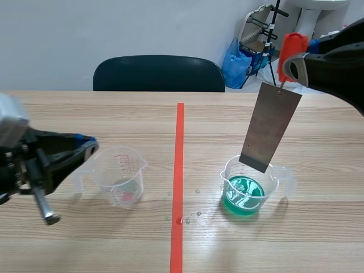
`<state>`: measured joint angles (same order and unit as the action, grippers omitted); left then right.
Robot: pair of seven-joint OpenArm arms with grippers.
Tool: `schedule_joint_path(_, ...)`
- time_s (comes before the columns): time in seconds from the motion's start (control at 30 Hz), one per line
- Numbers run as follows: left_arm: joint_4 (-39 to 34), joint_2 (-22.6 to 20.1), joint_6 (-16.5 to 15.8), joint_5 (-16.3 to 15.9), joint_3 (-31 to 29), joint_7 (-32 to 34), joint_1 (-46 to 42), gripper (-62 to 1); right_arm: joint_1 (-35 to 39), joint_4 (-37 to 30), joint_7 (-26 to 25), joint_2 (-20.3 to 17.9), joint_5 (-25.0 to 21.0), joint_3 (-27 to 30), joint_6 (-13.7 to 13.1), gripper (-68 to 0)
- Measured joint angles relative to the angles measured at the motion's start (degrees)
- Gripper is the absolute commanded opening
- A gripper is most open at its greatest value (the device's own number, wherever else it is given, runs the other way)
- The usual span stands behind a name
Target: Do the redox reaction experiment
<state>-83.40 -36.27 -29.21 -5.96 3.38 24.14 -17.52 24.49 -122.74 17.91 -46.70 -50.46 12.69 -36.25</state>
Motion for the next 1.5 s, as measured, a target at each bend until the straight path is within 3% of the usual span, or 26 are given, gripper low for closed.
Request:
schedule_joint_path(0.23, -3.5, -1.9, 0.1, -1.3, -19.3, 15.8, -28.2, -56.9, 0.0, 0.0, 0.0, 0.0, 0.0, 0.0, 0.0, -66.9)
schedule_joint_path(0.43, -3.1, 2.3, 2.1, -1.0, -30.1, 30.5, -49.8, -56.5, 0.0, 0.0, 0.0, 0.0, 0.0, 0.0, 0.0, -66.9)
schedule_joint_path(0.5, -3.0, 4.8, 3.3, 2.0, -32.7, 34.4, -54.0, -51.8, 0.0, 0.0, 0.0, 0.0, 0.0, 0.0, 0.0, -66.9)
schedule_joint_path(0.57, -3.0, 7.0, 3.7, 5.0, -34.3, 37.2, -56.9, -41.2, 0.0, 0.0, 0.0, 0.0, 0.0, 0.0, 0.0, -66.9)
schedule_joint_path(0.63, -2.8, 8.9, 4.3, 7.6, -35.1, 39.5, -57.9, -26.1, 0.0, 0.0, 0.0, 0.0, 0.0, 0.0, 0.0, -66.9)
schedule_joint_path(0.7, -2.8, 10.3, 4.6, 8.1, -35.2, 39.7, -57.9, -12.7, 0.0, 0.0, 0.0, 0.0, 0.0, 0.0, 0.0, -66.9)
schedule_joint_path(0.93, -2.7, 14.6, 5.3, 7.6, -35.3, 39.8, -57.9, 1.4, 0.0, 0.0, 0.0, 0.0, 0.0, 0.0, 0.0, -66.9)
schedule_joint_path(1.5, -2.7, 15.3, 5.6, 7.2, -35.3, 39.5, -57.9, 1.4, 0.0, 0.0, 0.0, 0.0, 0.0, 0.0, 0.0, -66.9)
